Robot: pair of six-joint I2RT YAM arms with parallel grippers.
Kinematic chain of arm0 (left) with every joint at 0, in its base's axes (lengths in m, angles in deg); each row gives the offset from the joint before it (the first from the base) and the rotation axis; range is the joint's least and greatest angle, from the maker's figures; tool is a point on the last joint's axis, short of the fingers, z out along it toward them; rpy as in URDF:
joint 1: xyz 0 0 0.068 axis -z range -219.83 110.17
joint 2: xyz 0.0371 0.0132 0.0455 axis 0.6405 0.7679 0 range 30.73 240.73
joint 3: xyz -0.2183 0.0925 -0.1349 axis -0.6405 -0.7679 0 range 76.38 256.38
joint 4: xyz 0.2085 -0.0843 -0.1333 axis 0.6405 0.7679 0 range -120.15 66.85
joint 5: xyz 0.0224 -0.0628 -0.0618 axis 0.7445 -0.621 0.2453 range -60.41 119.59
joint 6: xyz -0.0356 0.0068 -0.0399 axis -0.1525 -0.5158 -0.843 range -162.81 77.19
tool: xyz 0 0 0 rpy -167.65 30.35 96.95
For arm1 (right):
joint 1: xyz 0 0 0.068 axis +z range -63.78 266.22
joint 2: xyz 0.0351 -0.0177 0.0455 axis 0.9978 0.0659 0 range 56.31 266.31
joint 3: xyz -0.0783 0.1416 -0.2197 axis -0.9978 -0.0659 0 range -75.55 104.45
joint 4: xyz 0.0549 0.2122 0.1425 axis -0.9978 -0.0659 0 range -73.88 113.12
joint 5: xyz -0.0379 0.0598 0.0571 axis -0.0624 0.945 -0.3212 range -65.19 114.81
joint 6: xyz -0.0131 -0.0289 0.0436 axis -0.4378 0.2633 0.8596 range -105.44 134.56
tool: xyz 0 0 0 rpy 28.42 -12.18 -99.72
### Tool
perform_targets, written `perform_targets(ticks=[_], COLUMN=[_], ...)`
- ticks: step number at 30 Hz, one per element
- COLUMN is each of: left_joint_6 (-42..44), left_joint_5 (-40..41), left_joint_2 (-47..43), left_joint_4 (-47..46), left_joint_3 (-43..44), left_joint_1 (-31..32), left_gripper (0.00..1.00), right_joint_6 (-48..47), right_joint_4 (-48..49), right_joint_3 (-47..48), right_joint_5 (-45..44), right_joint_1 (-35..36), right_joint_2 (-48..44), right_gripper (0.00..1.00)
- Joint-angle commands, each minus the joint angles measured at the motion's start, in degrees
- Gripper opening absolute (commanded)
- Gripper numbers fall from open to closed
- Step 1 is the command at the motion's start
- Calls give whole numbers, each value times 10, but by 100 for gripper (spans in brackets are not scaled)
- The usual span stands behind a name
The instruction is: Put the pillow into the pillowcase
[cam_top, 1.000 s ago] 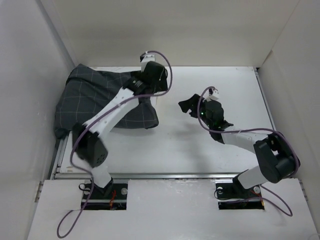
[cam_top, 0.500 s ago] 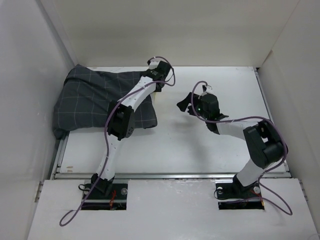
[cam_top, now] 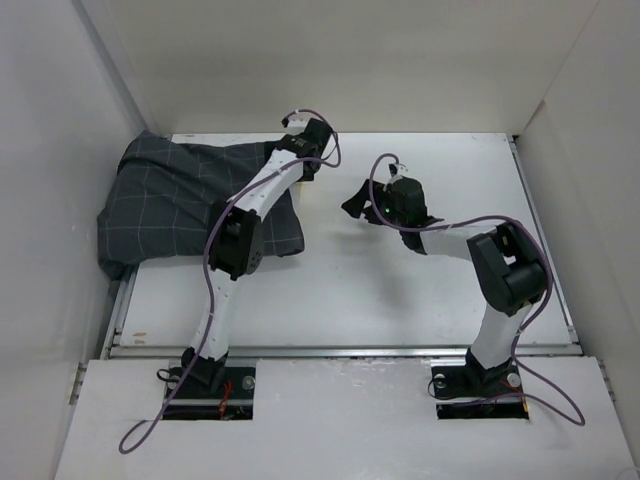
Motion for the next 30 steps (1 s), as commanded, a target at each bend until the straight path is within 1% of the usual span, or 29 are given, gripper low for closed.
perform_targets(ticks=[1,3,4,7,8,9,10,12,15,17,18,19,20,21,23,24,25,26,27,30], left_joint_6=[-1,-1,4,-20,-20,-20,-13,-1,16,31,37,42,42,42,61,69,76,90,90,95], left_joint_5=[42,42,28,23,23,18,9,-27,-67,-89,-113,-124,-129,-135,-135,-135,-140,-140,-148,-160], left_joint_2=[-85,-97,-97,-97,-103,-103,-110,-116,-116,-109,-109,-104,-104,-104,-125,-133,-143,-158,-163,-168], left_joint_4=[32,17,17,36,36,20,11,-23,-45,-59,-67,-79,-79,-86,-106,-115,-124,-131,-131,-125], left_joint_3=[-17,-34,-40,-40,-50,-59,-68,-97,-112,-112,-112,-112,-105,-105,-105,-105,-105,-105,-99,-82], left_joint_1=[-14,-20,-20,-30,-31,-31,-37,-43,-43,-43,-43,-43,-43,-43,-21,-13,-6,6,6,20], left_gripper=[76,76,73,72,69,69,69,62,62,48,34,19,3,0,0,0,0,0,0,0], right_joint_6=[-14,-14,-14,-14,-14,-14,-20,-21,-21,-27,-27,-35,-35,-35,-12,0,14,34,39,50], right_joint_4=[25,25,25,25,20,20,20,14,14,14,19,24,29,49,69,106,118,124,124,117], right_joint_3=[35,41,47,52,59,60,66,73,85,98,103,103,123,132,157,181,195,211,246,298], right_joint_5=[14,20,26,33,33,38,38,43,55,71,79,86,104,119,144,176,183,183,192,192], right_joint_1=[0,0,0,0,0,0,0,0,0,0,0,0,0,0,0,0,6,6,11,22], right_joint_2=[5,11,17,27,27,34,34,46,51,58,64,73,80,88,124,139,168,183,196,249], right_gripper=[83,83,83,83,83,83,83,83,83,83,83,83,83,83,83,83,83,83,83,83])
